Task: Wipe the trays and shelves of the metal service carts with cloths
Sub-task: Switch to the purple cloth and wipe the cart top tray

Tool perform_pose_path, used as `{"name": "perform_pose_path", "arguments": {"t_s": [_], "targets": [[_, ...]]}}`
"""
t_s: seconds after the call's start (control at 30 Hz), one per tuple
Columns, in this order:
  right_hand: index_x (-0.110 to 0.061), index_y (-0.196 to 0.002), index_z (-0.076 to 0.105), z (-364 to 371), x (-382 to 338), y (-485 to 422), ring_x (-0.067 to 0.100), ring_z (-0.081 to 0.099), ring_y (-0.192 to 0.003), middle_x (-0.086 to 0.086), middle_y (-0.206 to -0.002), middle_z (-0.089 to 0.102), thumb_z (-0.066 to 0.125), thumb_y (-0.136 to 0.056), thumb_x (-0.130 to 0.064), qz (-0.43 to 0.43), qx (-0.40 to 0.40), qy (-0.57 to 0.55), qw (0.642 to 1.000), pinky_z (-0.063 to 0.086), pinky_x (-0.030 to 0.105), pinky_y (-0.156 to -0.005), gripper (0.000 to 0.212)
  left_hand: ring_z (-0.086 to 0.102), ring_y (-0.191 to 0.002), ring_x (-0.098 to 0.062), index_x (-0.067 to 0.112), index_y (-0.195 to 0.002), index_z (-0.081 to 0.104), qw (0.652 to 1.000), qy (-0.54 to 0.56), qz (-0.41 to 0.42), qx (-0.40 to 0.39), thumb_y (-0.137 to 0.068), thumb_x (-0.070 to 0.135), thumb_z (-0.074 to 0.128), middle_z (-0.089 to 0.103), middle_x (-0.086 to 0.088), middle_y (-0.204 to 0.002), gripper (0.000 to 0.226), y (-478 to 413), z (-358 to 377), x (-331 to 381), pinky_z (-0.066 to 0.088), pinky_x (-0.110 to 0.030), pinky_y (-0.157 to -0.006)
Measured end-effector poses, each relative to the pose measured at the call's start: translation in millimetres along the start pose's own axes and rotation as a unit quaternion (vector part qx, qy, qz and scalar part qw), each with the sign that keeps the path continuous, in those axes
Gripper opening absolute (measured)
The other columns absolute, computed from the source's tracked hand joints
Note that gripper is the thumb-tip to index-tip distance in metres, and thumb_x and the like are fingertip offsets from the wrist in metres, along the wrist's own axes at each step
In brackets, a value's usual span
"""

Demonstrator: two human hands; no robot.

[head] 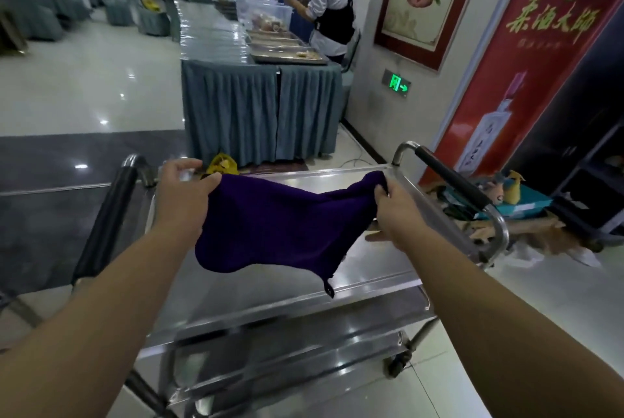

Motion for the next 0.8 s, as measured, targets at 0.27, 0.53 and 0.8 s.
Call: {"name": "perform_pose_path", "arguments": {"t_s": [0.27,0.53,0.8], "targets": [[0.001,-0.117,0.048,8.3,-4.8,-15.5,0.034,0.061,-0.099,0.023,-0.122,0.054,0.074,-0.074,0.004,0.058,-0.148,-0.091,0.983,0.055,0.044,-0.084,0.05,0.056,-0.081,-0.008,0.023,-0.103,0.069,0.997,-0.034,-0.007,0.075,-0.092,0.031,0.054,0.065,0.005,-0.096,0.02,22.0,-16.9,-9.9,0.044,-0.026,-0.07],[-0.033,-0.097,0.06,3.1,-20.8,-25.6,0.025,0.067,-0.087,0.013,-0.1,0.067,0.071,-0.081,-0.002,-0.139,-0.122,0.021,0.983,0.057,0.032,-0.069,0.037,0.057,-0.099,-0.016,0.034,-0.086,0.07,0.987,-0.111,0.011,0.117,-0.09,0.017,0.055,0.064,0.005,-0.105,0.023,25.9,-47.4,-14.1,0.046,-0.032,-0.088],[-0.029,-0.091,0.07,9.1,-27.7,-30.0,0.011,0.058,-0.083,-0.012,-0.088,0.065,0.058,-0.093,-0.026,-0.234,-0.092,0.095,0.963,0.041,0.018,-0.065,0.013,0.065,-0.076,-0.012,0.024,-0.089,0.071,0.994,-0.094,0.031,0.05,-0.083,0.007,0.065,0.07,-0.001,-0.088,0.019,30.6,-59.4,-7.7,0.052,-0.024,-0.069]]}}
Point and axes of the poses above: each hand's wrist, its own y-axis away from the middle knuckle, its own z-axis out of the palm, x = y × z, the point moved 5 cm from there along -y, towards the middle knuckle
